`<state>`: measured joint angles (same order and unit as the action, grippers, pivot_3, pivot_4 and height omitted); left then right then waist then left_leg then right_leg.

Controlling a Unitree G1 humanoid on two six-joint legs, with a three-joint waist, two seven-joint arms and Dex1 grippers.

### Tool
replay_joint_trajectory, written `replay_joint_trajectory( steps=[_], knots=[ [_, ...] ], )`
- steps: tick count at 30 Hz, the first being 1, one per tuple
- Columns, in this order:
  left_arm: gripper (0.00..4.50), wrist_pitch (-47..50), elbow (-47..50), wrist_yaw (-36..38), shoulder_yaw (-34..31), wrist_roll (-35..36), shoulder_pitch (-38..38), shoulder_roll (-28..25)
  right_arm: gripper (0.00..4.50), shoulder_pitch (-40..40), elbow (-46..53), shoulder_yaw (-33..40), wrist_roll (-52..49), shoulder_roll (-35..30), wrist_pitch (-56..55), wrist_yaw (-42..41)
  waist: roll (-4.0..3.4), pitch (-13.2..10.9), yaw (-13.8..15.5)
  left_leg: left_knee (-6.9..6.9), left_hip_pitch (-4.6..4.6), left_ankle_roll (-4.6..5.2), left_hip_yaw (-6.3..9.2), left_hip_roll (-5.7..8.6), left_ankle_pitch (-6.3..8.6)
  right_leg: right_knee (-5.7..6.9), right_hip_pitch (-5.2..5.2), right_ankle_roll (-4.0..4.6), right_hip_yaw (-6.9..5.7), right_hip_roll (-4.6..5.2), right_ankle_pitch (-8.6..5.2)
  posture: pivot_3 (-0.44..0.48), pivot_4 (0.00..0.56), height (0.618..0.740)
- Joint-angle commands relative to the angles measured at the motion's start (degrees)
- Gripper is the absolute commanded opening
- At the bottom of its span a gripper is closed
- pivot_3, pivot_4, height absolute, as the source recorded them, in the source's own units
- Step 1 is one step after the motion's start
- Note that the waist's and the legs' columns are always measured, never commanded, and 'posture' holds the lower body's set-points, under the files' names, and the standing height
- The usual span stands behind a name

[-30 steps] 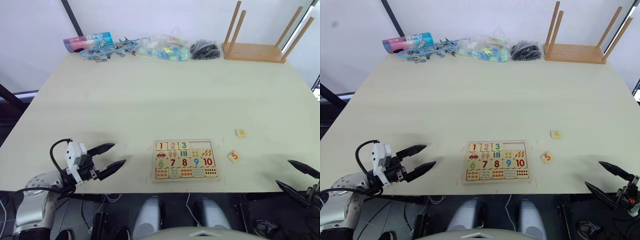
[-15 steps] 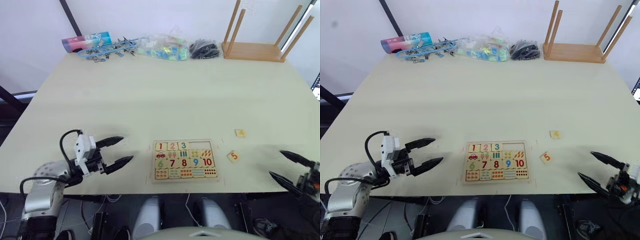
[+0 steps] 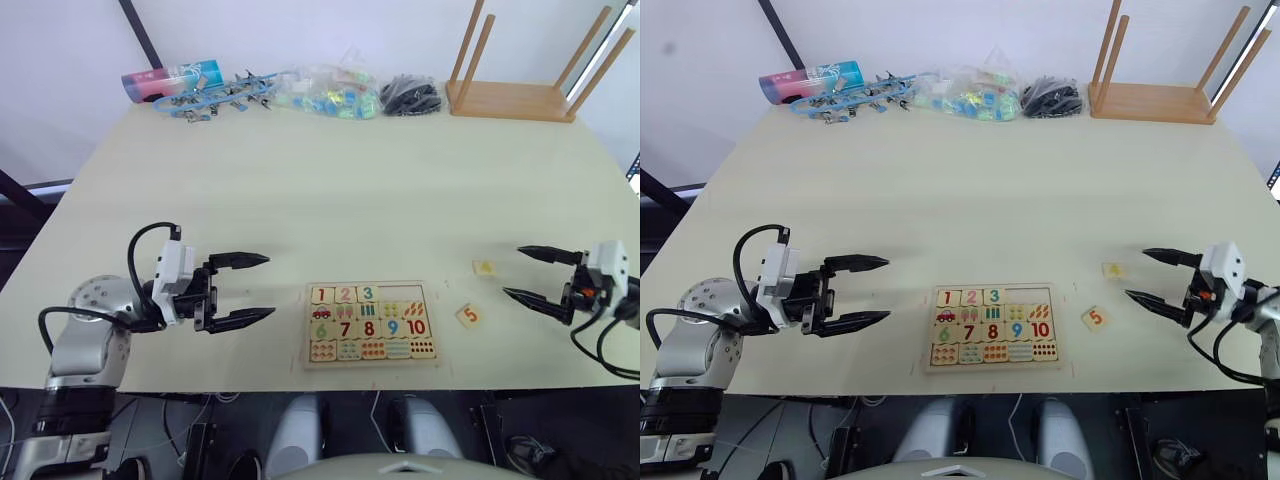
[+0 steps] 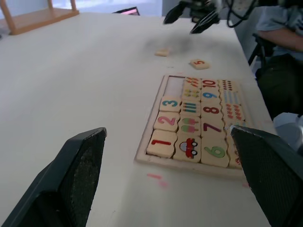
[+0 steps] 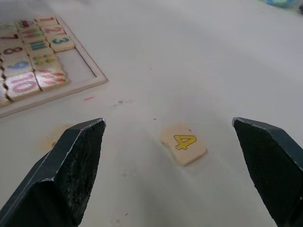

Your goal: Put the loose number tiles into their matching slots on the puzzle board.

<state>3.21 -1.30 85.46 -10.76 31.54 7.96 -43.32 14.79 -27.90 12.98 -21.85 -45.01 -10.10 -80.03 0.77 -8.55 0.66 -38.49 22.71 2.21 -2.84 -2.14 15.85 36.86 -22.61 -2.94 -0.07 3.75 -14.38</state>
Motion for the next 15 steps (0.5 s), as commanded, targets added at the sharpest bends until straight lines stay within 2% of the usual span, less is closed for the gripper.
replay_joint_trajectory(
  steps=[1,15],
  knots=[
    [4.44,-0.34,0.01,2.43,-0.29,1.58,1.18,-1.03,4.50,4.94,-3.24,-3.11,3.88,-2.63,0.20,-0.84,-0.01,-0.01,-0.05,-0.01,0.00,0.00,0.00,0.00,0.00,0.00,0.00,0.00,0.00,-0.04,0.00,0.000,0.150,0.737],
    [4.44,-0.17,0.43,6.42,-0.44,3.69,1.39,-0.91,4.50,20.88,-21.13,-14.37,14.92,-2.09,-7.47,-6.88,-0.01,-0.03,-0.21,-0.02,-0.01,-0.01,-0.03,-0.02,-0.01,0.01,-0.01,-0.03,0.05,-0.20,0.01,0.000,0.150,0.737]
  ],
)
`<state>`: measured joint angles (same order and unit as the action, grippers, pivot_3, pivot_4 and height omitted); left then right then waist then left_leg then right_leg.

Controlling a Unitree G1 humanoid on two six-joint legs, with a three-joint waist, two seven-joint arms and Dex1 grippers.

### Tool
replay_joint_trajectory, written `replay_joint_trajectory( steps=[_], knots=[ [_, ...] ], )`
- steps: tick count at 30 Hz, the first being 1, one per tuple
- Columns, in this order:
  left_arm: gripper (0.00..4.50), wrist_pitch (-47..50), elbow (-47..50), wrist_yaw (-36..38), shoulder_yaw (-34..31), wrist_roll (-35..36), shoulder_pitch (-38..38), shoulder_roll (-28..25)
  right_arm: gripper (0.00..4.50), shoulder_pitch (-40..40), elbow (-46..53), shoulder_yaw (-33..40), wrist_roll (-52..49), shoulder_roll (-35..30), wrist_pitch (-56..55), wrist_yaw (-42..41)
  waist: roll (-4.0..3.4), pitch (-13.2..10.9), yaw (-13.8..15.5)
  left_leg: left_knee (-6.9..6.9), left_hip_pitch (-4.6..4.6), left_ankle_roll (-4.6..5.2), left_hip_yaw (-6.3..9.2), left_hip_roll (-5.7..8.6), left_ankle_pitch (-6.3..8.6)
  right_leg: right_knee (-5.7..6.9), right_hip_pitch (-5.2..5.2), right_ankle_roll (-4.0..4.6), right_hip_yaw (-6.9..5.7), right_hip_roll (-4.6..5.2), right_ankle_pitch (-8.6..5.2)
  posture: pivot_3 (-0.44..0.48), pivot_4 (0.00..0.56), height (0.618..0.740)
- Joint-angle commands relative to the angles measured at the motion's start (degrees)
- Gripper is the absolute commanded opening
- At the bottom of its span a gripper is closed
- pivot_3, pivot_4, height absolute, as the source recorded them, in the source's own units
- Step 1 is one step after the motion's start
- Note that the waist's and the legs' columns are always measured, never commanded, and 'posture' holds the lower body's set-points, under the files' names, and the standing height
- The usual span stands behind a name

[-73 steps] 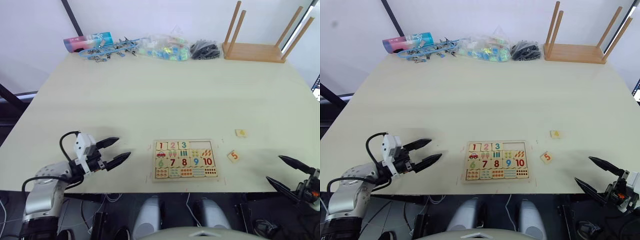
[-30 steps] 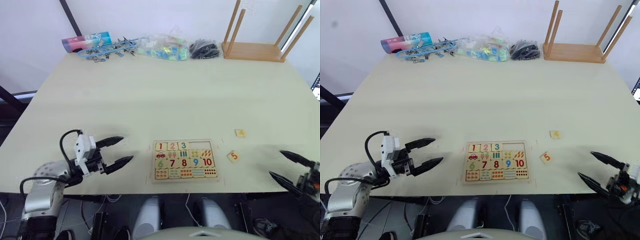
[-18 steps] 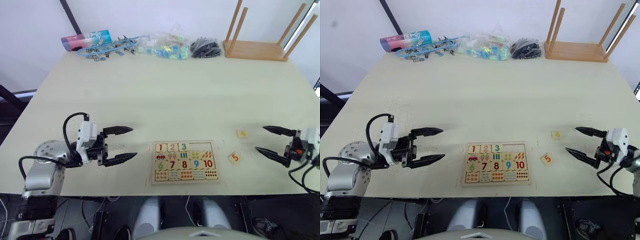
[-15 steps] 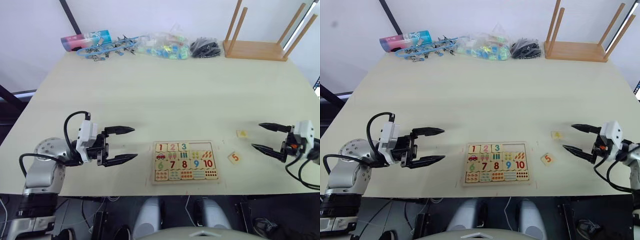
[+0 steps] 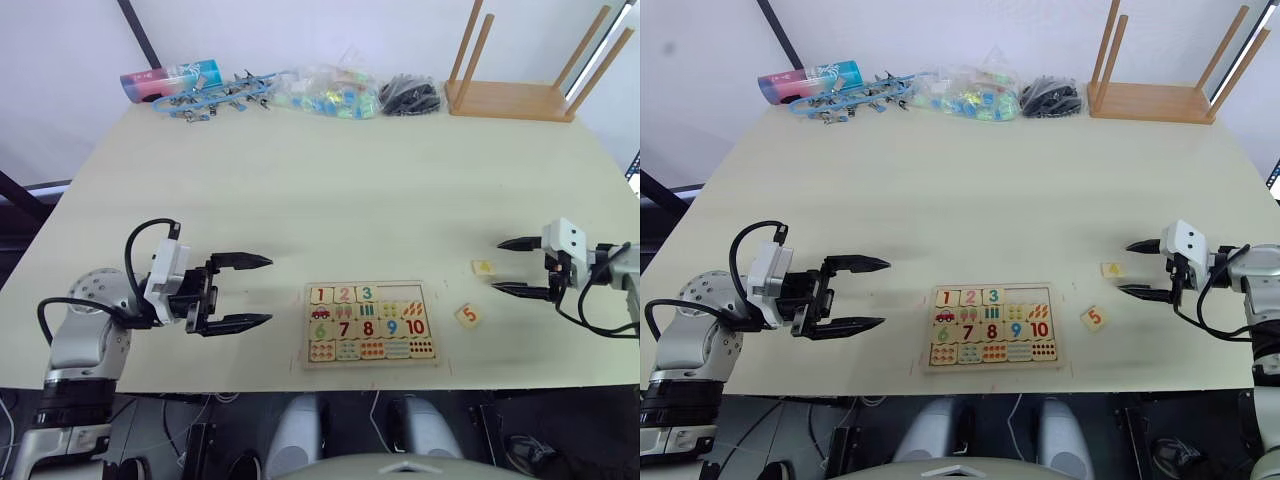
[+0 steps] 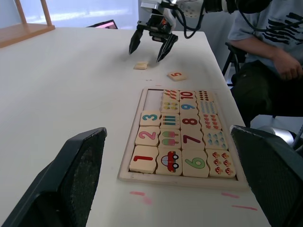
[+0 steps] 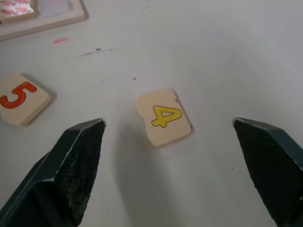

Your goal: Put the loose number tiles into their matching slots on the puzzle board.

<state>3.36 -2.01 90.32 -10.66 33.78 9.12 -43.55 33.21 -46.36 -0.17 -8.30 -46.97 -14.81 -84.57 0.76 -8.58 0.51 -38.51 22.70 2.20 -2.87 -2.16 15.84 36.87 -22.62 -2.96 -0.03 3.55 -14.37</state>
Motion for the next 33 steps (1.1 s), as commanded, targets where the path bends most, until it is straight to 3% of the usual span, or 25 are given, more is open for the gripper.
replay_joint_trajectory(
  steps=[1,14,33],
  knots=[
    [4.44,-0.28,1.39,1.50,-0.68,1.64,0.00,-0.63,4.50,3.29,-3.92,-1.84,1.91,0.17,-3.34,-3.06,0.00,0.00,-0.16,0.00,-0.01,0.00,-0.01,0.00,0.00,0.00,0.00,0.00,0.00,0.00,0.00,0.000,0.150,0.737],
    [4.44,-0.59,2.18,1.17,-1.20,2.32,-1.20,-0.68,4.50,10.12,-14.97,-5.03,6.75,1.67,-10.94,-6.05,-0.01,-0.01,-0.74,0.00,-0.01,-0.02,0.01,-0.03,-0.01,0.01,0.02,0.00,0.00,0.01,0.00,0.000,0.150,0.737],
    [4.44,-1.12,1.67,1.41,-1.02,2.42,-1.11,-0.63,4.50,9.93,-16.84,-4.14,4.48,3.58,-12.34,-7.93,-0.01,-0.01,-1.29,0.00,-0.05,-0.05,0.02,-0.05,-0.03,0.05,0.03,0.00,0.01,0.00,0.00,0.000,0.150,0.737]
  ],
)
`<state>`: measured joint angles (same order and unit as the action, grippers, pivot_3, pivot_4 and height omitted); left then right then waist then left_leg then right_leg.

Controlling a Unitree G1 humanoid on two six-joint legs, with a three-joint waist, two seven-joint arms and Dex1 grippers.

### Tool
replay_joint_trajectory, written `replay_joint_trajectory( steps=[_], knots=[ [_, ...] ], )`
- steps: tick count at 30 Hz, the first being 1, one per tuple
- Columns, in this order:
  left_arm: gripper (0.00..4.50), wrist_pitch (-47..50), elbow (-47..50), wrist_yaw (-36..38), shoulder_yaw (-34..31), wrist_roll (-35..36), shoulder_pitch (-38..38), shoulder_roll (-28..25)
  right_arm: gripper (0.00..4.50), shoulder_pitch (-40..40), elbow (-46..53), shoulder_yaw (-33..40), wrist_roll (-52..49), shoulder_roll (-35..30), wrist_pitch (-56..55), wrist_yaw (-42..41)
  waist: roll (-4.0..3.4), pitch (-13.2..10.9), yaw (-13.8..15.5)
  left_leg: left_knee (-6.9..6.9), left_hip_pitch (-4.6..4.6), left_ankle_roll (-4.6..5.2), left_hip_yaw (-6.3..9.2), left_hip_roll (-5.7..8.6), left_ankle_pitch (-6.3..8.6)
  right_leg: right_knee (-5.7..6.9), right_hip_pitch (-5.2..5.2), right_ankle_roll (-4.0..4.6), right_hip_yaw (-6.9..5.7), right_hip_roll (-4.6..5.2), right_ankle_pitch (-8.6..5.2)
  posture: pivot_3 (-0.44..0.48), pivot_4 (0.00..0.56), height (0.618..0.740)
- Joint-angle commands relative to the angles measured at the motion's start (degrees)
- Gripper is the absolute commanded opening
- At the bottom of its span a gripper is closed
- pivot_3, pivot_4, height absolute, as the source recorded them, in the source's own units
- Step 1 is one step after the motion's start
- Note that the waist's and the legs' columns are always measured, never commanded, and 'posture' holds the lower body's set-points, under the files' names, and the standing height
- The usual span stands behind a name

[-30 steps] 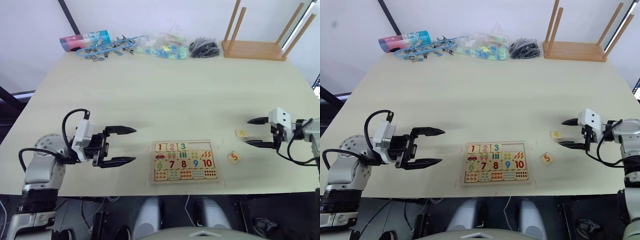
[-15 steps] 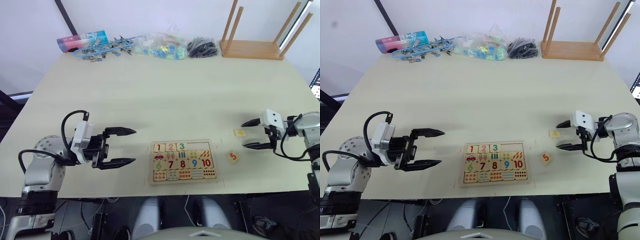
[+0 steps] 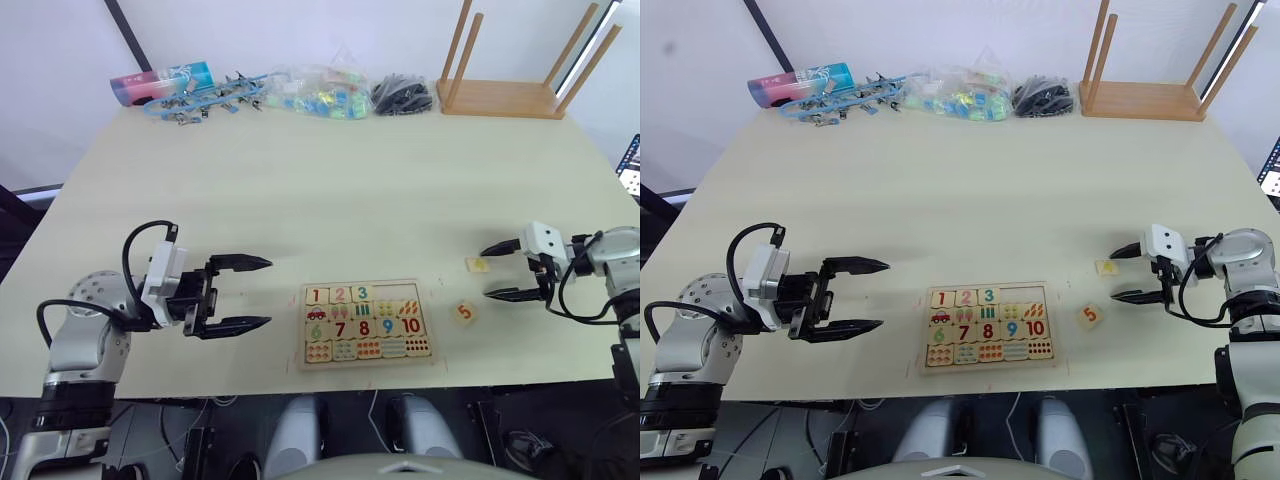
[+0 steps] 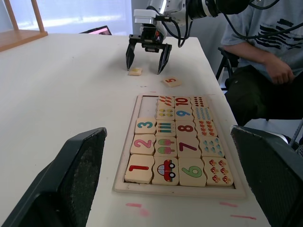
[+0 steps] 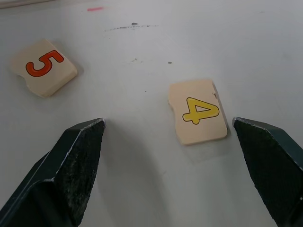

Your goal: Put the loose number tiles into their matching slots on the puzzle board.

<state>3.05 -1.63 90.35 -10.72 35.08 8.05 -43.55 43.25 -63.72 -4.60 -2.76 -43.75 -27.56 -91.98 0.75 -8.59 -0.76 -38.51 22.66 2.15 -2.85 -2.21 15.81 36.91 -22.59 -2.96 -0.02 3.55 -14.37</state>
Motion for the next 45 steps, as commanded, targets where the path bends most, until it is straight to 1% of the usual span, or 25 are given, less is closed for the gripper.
replay_joint_trajectory(
  steps=[1,3,4,6,7,10,11,12,13,15,16,27,31,36,37,40,43,45],
  knots=[
    [4.44,-0.88,1.19,1.42,-0.91,1.07,0.03,-0.61,4.50,-0.15,0.61,-0.02,-1.04,0.32,0.33,-0.52,0.00,0.00,-0.03,0.00,0.00,-0.01,0.00,0.00,0.00,0.00,0.00,0.00,0.00,0.00,0.00,0.000,0.150,0.737],
    [4.44,-0.94,1.05,1.43,-0.75,0.92,0.12,-0.61,4.50,-0.24,0.82,-0.83,-0.96,0.26,0.16,-0.52,0.00,0.00,-0.05,0.00,0.00,-0.01,0.00,0.00,0.00,0.00,0.00,0.00,0.00,0.00,0.00,0.000,0.150,0.737],
    [4.50,-0.96,1.00,1.43,-0.70,0.86,0.14,-0.61,3.99,-0.28,0.89,-1.11,-0.95,0.24,0.06,-0.52,0.00,0.00,-0.06,0.00,0.00,-0.01,0.00,0.00,0.00,0.01,0.00,0.00,0.00,0.00,0.00,0.000,0.150,0.737],
    [4.50,-1.03,0.91,1.47,-0.71,0.80,0.11,-0.65,3.43,-0.48,1.31,-1.57,-1.31,0.35,0.31,-0.52,0.00,0.00,-0.06,0.00,-0.01,-0.01,0.00,0.00,-0.01,0.01,0.00,0.00,0.00,0.00,0.00,0.000,0.150,0.737],
    [4.50,-1.09,0.89,1.46,-0.71,0.77,0.09,-0.65,2.89,-0.50,1.37,-1.71,-1.42,0.37,0.34,-0.52,0.00,0.00,-0.05,0.00,-0.01,-0.01,-0.01,-0.01,-0.01,0.01,0.00,0.00,0.01,0.00,0.00,0.000,0.150,0.737],
    [4.50,-1.18,1.05,1.40,-0.72,0.77,-0.10,-0.60,2.89,-0.33,1.07,-1.53,-1.41,0.43,0.40,-0.52,0.00,0.00,-0.04,-0.01,-0.01,-0.01,0.00,-0.01,-0.01,0.03,0.00,0.00,0.01,0.00,0.00,0.000,0.150,0.737],
    [4.50,-1.19,1.08,1.37,-0.70,0.79,-0.13,-0.59,2.46,-0.25,0.90,-1.44,-1.29,0.42,0.35,-0.52,0.00,0.00,-0.04,-0.01,-0.01,-0.01,-0.01,-0.01,-0.01,0.03,0.00,0.00,0.01,0.00,0.00,0.000,0.150,0.737],
    [4.50,-1.23,1.16,1.33,-0.68,0.80,-0.21,-0.57,2.48,-0.11,0.58,-1.13,-0.99,0.37,0.35,-0.49,0.00,0.00,-0.04,-0.01,-0.01,-0.01,-0.01,-0.01,-0.01,0.03,0.00,0.00,0.01,0.00,0.00,0.000,0.150,0.737],
    [4.50,-1.26,1.22,1.30,-0.67,0.82,-0.26,-0.55,2.15,-0.02,0.36,-0.91,-0.78,0.34,0.36,-0.47,0.00,0.00,-0.04,-0.01,-0.01,-0.01,0.00,-0.01,-0.01,0.03,0.00,0.00,0.01,0.00,0.00,0.000,0.150,0.737],
    [4.50,-1.36,1.28,1.26,-0.62,0.79,-0.32,-0.51,1.18,0.11,0.12,-0.64,-0.56,0.32,0.34,-0.40,0.00,0.00,-0.04,-0.01,-0.02,-0.02,-0.01,0.00,-0.01,0.03,0.00,0.00,0.01,0.00,0.00,0.000,0.150,0.737],
    [4.50,-1.35,1.30,1.21,-0.62,0.83,-0.32,-0.48,0.89,0.16,0.08,-0.63,-0.50,0.31,0.29,-0.39,0.00,0.00,-0.04,-0.01,-0.02,-0.02,-0.01,0.00,-0.01,0.03,0.01,0.00,0.01,0.00,0.00,0.000,0.150,0.737],
    [4.50,-1.78,1.00,1.39,-0.43,0.82,-0.19,-0.28,0.90,0.17,1.94,-0.10,-0.93,0.10,1.74,0.36,0.00,0.00,-0.03,-0.02,-0.02,-0.07,0.00,0.00,-0.04,0.04,0.01,0.00,0.01,0.01,0.00,0.000,0.150,0.737],
    [4.50,-1.97,0.45,1.60,-0.40,0.85,0.28,-0.21,0.90,-1.61,8.67,0.76,-2.60,-0.77,5.98,0.91,0.00,0.00,0.00,-0.02,-0.02,-0.07,-0.01,-0.01,-0.04,0.06,0.01,0.00,0.02,0.01,0.01,0.000,0.150,0.737],
    [4.50,-2.37,-0.22,2.11,-0.37,0.82,0.24,-0.24,0.90,-8.57,26.39,2.36,-5.67,-3.83,16.09,3.27,-0.01,-0.01,0.24,-0.01,0.02,-0.06,0.05,-0.02,-0.04,0.07,-0.02,0.00,-0.01,0.03,0.00,0.000,0.150,0.737],
    [4.50,-2.52,-0.36,2.13,-0.33,0.84,0.25,-0.24,0.90,-10.71,31.90,2.87,-6.41,-4.74,19.63,4.32,-0.01,-0.01,0.19,-0.01,0.03,-0.06,0.04,-0.02,-0.03,0.07,-0.02,0.00,-0.01,0.04,0.00,0.000,0.150,0.737],
    [4.50,-2.88,-0.69,2.15,-0.18,0.92,0.31,-0.29,0.90,-15.33,42.80,3.92,-7.81,-6.68,26.89,6.97,-0.01,-0.01,0.23,-0.02,0.04,-0.02,0.06,-0.03,-0.01,0.07,-0.03,0.00,-0.02,0.05,0.00,0.000,0.150,0.737],
    [4.50,-3.88,-1.64,2.15,0.34,1.03,0.32,-0.81,0.90,-19.42,53.32,4.05,-7.75,-8.60,34.52,10.41,-0.01,-0.01,0.22,-0.02,0.04,0.00,0.06,-0.02,0.00,0.07,-0.03,0.00,-0.03,0.05,0.00,0.000,0.150,0.737],
    [4.50,-4.35,-2.28,2.15,0.88,1.04,0.37,-1.37,0.90,-21.12,60.94,2.73,-5.80,-10.21,40.54,12.96,-0.02,-0.01,0.21,-0.02,0.03,0.01,0.06,-0.02,0.01,0.09,-0.04,0.00,-0.03,0.04,0.00,0.000,0.150,0.737]
  ],
)
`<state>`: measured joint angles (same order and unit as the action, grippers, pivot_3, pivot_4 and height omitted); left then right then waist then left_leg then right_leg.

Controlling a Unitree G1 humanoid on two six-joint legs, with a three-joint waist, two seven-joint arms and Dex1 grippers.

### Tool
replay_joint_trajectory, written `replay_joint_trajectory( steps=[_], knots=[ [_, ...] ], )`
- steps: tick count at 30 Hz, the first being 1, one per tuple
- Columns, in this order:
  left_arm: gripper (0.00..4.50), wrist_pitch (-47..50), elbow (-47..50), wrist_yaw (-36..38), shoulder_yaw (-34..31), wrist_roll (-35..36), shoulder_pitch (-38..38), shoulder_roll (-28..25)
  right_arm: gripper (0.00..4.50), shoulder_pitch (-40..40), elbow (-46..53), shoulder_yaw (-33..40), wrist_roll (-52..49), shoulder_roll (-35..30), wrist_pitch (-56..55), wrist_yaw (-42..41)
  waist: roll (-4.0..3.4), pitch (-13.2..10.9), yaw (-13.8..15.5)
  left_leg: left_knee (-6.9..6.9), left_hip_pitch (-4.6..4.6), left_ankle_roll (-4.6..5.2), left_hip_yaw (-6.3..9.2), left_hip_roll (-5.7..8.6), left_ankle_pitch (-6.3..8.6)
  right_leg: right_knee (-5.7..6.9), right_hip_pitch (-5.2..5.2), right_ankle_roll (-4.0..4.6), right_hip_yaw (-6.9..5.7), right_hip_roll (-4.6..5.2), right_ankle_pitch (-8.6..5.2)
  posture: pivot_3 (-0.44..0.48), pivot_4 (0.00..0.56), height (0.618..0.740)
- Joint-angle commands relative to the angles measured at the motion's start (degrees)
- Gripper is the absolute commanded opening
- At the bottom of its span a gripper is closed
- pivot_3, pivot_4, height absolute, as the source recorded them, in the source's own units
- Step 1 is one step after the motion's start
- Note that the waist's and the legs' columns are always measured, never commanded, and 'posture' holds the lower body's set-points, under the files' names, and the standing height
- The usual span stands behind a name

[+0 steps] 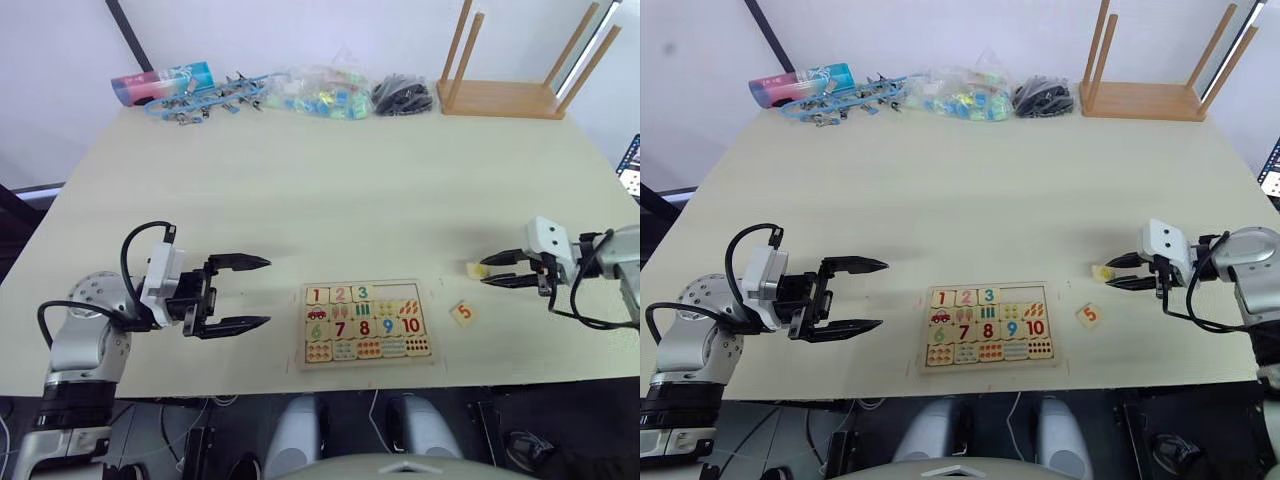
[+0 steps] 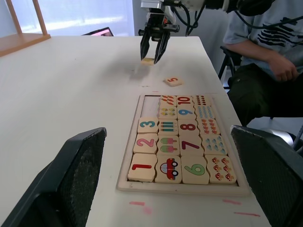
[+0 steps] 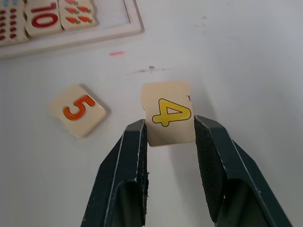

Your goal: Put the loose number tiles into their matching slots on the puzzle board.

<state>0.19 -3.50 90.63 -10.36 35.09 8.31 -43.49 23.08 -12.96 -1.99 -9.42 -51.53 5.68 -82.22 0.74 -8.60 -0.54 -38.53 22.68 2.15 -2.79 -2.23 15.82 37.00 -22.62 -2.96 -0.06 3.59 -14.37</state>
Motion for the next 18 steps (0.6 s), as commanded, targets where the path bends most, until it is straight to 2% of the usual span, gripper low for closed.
replay_joint_trajectory(
  steps=[1,5,12,18],
  knots=[
    [4.50,-1.76,-0.63,1.87,0.87,1.12,0.04,-1.85,0.90,-1.30,13.35,-0.66,1.53,-3.00,9.77,4.02,0.00,0.00,-0.08,0.00,0.00,0.00,0.00,0.00,0.00,0.01,-0.01,0.00,0.00,0.00,0.00,0.000,0.150,0.737],
    [4.50,-2.81,-1.50,1.87,1.80,1.79,-0.23,-3.34,0.90,-1.58,22.26,-2.68,0.90,-3.96,17.15,5.35,0.01,0.00,-0.08,-0.01,-0.01,0.00,-0.01,-0.01,0.00,0.02,-0.04,0.00,0.01,-0.01,0.00,0.000,0.150,0.737],
    [4.50,-3.39,-1.67,1.87,2.52,2.74,-0.90,-4.65,0.90,2.65,34.50,-9.53,0.98,-2.46,31.47,9.15,0.02,0.00,-0.04,-0.01,0.08,0.01,0.00,-0.01,0.01,-0.01,-0.10,0.00,0.00,0.01,-0.01,0.000,0.150,0.737],
    [4.50,-3.78,-1.85,1.87,2.15,2.65,-1.80,-4.80,0.90,14.63,38.90,-20.79,4.20,1.30,46.09,12.74,0.04,-0.02,-0.20,-0.01,0.10,0.01,0.03,-0.03,0.01,0.00,-0.16,0.02,-0.02,-0.01,-0.02,0.000,0.150,0.737]
  ],
)
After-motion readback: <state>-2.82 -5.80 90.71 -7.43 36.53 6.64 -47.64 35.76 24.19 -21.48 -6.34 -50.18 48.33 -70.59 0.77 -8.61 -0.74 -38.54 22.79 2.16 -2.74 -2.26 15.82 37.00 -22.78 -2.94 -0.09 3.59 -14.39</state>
